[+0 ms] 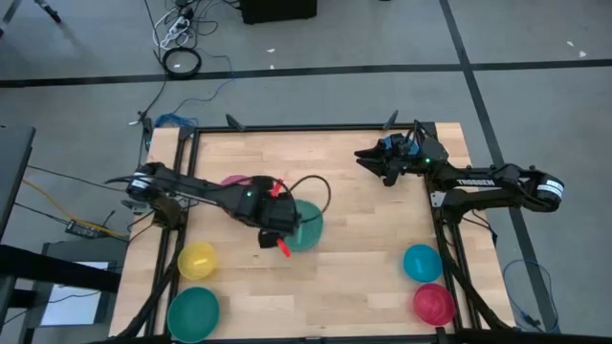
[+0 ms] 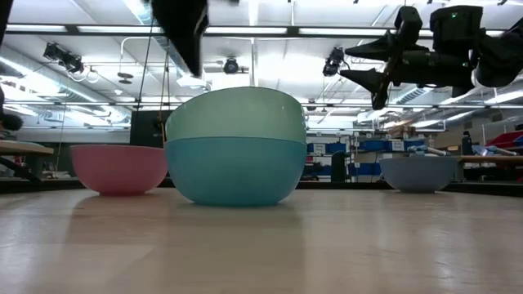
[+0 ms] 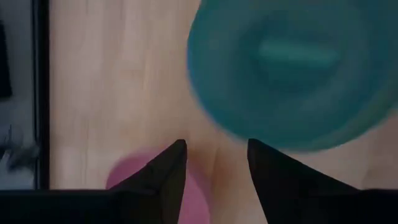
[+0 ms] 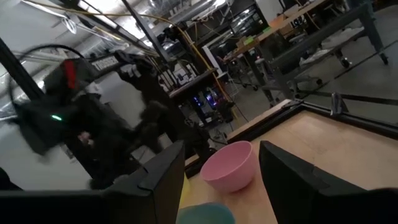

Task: Nest bowls inside each other
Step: Stack the pink bowl on top of the light green bowl

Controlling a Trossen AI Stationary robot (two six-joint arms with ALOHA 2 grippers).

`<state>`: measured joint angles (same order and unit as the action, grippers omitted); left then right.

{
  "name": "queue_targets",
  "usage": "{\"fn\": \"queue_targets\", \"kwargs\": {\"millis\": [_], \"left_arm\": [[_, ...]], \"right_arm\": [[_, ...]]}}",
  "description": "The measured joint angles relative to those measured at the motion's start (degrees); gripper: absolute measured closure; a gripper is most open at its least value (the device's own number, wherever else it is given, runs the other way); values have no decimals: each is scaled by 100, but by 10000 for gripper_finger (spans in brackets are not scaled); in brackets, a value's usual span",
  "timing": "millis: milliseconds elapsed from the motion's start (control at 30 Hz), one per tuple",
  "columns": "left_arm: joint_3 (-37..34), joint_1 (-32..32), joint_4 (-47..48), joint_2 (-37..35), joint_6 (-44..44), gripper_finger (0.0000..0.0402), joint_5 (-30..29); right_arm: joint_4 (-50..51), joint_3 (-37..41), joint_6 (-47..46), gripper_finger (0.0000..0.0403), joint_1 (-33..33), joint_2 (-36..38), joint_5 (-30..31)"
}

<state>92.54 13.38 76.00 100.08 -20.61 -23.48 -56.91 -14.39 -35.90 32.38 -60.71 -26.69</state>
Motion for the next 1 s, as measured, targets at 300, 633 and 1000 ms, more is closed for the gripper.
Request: {"fn": "queue_targets", "kwargs": {"millis": [300,633,1000], "left_arm": [[-1611,-317,139,-165,-444,223,211],[-2985,-480,-1369,-1053,-827,223,808],[-3893,-851,-2322,-1049,-937,250,860]], "right_arm": [[12,0,-2,206,0,0,1],[46,-61,-51,207,0,0,56],[179,-238,-66,209,0,0,58]]}}
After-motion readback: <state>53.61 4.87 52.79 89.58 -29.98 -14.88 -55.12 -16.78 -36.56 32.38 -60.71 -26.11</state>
